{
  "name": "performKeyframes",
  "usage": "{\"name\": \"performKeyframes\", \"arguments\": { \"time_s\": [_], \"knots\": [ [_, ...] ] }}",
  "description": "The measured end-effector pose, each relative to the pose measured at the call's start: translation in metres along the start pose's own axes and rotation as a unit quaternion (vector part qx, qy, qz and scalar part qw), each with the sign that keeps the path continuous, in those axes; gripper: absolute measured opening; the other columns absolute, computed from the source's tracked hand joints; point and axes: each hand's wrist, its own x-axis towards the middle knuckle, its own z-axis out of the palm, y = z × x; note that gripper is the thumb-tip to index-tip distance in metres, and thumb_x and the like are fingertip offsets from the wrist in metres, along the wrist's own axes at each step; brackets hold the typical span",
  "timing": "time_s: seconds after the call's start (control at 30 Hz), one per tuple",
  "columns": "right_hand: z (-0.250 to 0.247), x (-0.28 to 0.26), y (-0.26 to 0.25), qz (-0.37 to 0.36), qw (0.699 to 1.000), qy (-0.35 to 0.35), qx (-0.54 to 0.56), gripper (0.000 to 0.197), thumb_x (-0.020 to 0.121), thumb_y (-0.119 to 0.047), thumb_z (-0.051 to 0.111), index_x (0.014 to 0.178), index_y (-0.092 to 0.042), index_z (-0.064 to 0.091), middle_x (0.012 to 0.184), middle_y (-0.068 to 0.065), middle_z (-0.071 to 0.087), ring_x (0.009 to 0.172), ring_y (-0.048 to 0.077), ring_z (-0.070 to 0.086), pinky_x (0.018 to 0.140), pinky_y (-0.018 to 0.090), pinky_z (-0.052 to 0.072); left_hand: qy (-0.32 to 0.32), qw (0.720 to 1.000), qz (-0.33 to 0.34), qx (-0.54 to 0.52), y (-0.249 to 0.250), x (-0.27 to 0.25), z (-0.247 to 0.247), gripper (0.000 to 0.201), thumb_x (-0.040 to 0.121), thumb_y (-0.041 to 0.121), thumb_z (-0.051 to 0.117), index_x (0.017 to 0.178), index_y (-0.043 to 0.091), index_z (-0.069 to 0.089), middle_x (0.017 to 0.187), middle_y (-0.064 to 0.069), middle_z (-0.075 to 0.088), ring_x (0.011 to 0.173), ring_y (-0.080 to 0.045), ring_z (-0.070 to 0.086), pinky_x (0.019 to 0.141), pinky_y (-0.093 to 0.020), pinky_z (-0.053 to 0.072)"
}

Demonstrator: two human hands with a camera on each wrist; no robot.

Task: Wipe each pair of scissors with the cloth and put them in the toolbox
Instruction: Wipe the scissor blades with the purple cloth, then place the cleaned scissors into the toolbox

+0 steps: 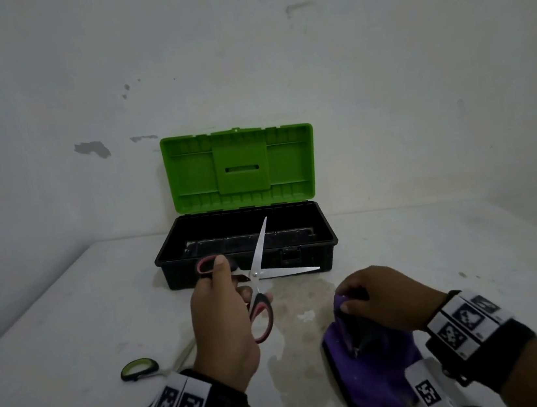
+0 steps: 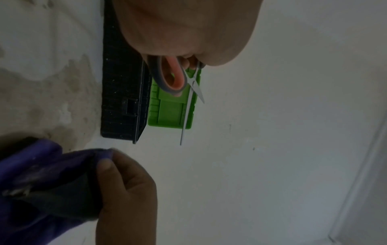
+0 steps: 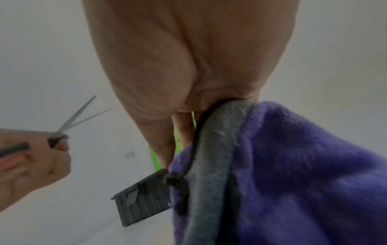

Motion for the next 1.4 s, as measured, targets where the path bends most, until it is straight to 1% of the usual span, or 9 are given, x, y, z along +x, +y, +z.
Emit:
{"name": "performKeyframes", "arguments": {
  "time_s": [0.07, 0.17, 0.23, 0.33, 0.4, 0.6, 0.73, 0.93, 1.4],
  "knots": [
    [0.001, -0.005, -0.011, -0.002, 0.998, 0.06, 0.03, 0.036, 0.088, -0.043, 0.065, 0.123, -0.033, 0.063, 0.117, -0.021, 0.057, 0.11, 0.001, 0.055, 0.098, 0.02, 0.043, 0.003, 1.0, -0.002, -0.022, 0.001, -0.001, 0.003, 0.026, 0.099, 0.035, 0.052, 0.081, 0.018, 0.06, 0.061, 0.005, 0.043, 0.054, -0.01, 0.039, 0.074, -0.051, 0.057],
    [-0.002, -0.02, -0.04, -0.045, 0.985, 0.12, 0.119, 0.018, 0.089, -0.044, 0.064, 0.105, -0.037, 0.067, 0.105, -0.025, 0.063, 0.099, -0.009, 0.056, 0.085, 0.009, 0.04, 0.004, 0.999, 0.012, -0.05, 0.0, -0.002, 0.005, 0.026, 0.1, 0.032, 0.05, 0.081, 0.017, 0.058, 0.055, 0.006, 0.038, 0.051, -0.009, 0.036, 0.058, -0.036, 0.057],
    [-0.001, -0.03, -0.065, -0.068, 0.979, 0.085, 0.173, 0.01, 0.09, -0.044, 0.063, 0.091, -0.036, 0.069, 0.093, -0.019, 0.069, 0.088, -0.009, 0.06, 0.075, 0.006, 0.042, -0.002, 0.998, 0.015, -0.061, 0.0, -0.003, 0.009, 0.026, 0.1, 0.031, 0.048, 0.081, 0.016, 0.055, 0.054, 0.007, 0.036, 0.049, -0.009, 0.035, 0.059, -0.035, 0.056],
    [0.014, -0.036, -0.092, -0.063, 0.962, 0.032, 0.264, 0.026, 0.093, -0.047, 0.057, 0.091, -0.026, 0.071, 0.091, -0.008, 0.071, 0.084, 0.004, 0.066, 0.077, 0.019, 0.052, -0.032, 0.998, 0.002, -0.053, -0.003, -0.007, 0.014, 0.025, 0.1, 0.033, 0.048, 0.082, 0.016, 0.054, 0.054, 0.007, 0.039, 0.052, -0.009, 0.038, 0.054, -0.031, 0.044],
    [0.025, -0.035, -0.101, -0.049, 0.941, 0.048, 0.331, 0.031, 0.095, -0.043, 0.056, 0.09, -0.018, 0.072, 0.089, -0.001, 0.072, 0.074, 0.009, 0.068, 0.066, 0.021, 0.053, -0.055, 0.998, -0.002, -0.035, -0.007, -0.01, 0.014, 0.026, 0.099, 0.034, 0.049, 0.081, 0.017, 0.056, 0.055, 0.008, 0.041, 0.056, -0.01, 0.04, 0.056, -0.031, 0.037],
    [0.028, -0.038, -0.097, -0.017, 0.863, 0.077, 0.499, 0.028, 0.095, -0.029, 0.061, 0.079, -0.01, 0.074, 0.076, 0.008, 0.071, 0.054, 0.011, 0.052, 0.051, 0.022, 0.04, -0.058, 0.996, 0.048, 0.045, 0.002, -0.001, -0.007, 0.015, 0.097, 0.022, 0.054, 0.089, 0.014, 0.064, 0.07, -0.002, 0.052, 0.068, -0.014, 0.052, 0.065, -0.032, 0.049],
    [0.021, -0.039, -0.091, -0.016, 0.851, 0.051, 0.523, 0.027, 0.094, -0.022, 0.061, 0.075, -0.007, 0.072, 0.071, 0.005, 0.068, 0.053, 0.013, 0.054, 0.047, 0.023, 0.042, -0.114, 0.973, 0.114, 0.166, 0.017, 0.008, -0.031, 0.009, 0.093, 0.013, 0.059, 0.096, 0.018, 0.067, 0.081, -0.002, 0.07, 0.077, -0.018, 0.065, 0.062, -0.029, 0.051],
    [0.026, -0.029, -0.093, 0.023, 0.794, 0.045, 0.606, 0.023, 0.091, -0.019, 0.064, 0.08, 0.001, 0.069, 0.075, 0.013, 0.067, 0.056, 0.018, 0.059, 0.049, 0.024, 0.048, -0.243, 0.887, 0.149, 0.363, 0.025, 0.007, -0.05, 0.01, 0.089, 0.026, 0.067, 0.098, 0.026, 0.072, 0.081, 0.003, 0.074, 0.072, -0.013, 0.068, 0.059, -0.024, 0.053],
    [0.049, -0.03, -0.12, 0.055, 0.781, 0.103, 0.613, 0.017, 0.091, -0.015, 0.064, 0.086, 0.0, 0.068, 0.07, 0.008, 0.069, 0.053, 0.018, 0.061, 0.05, 0.027, 0.054, -0.22, 0.916, 0.056, 0.332, 0.015, -0.006, -0.056, 0.01, 0.086, 0.018, 0.07, 0.09, 0.009, 0.068, 0.075, -0.006, 0.073, 0.065, -0.016, 0.068, 0.058, -0.027, 0.051]
  ]
}}
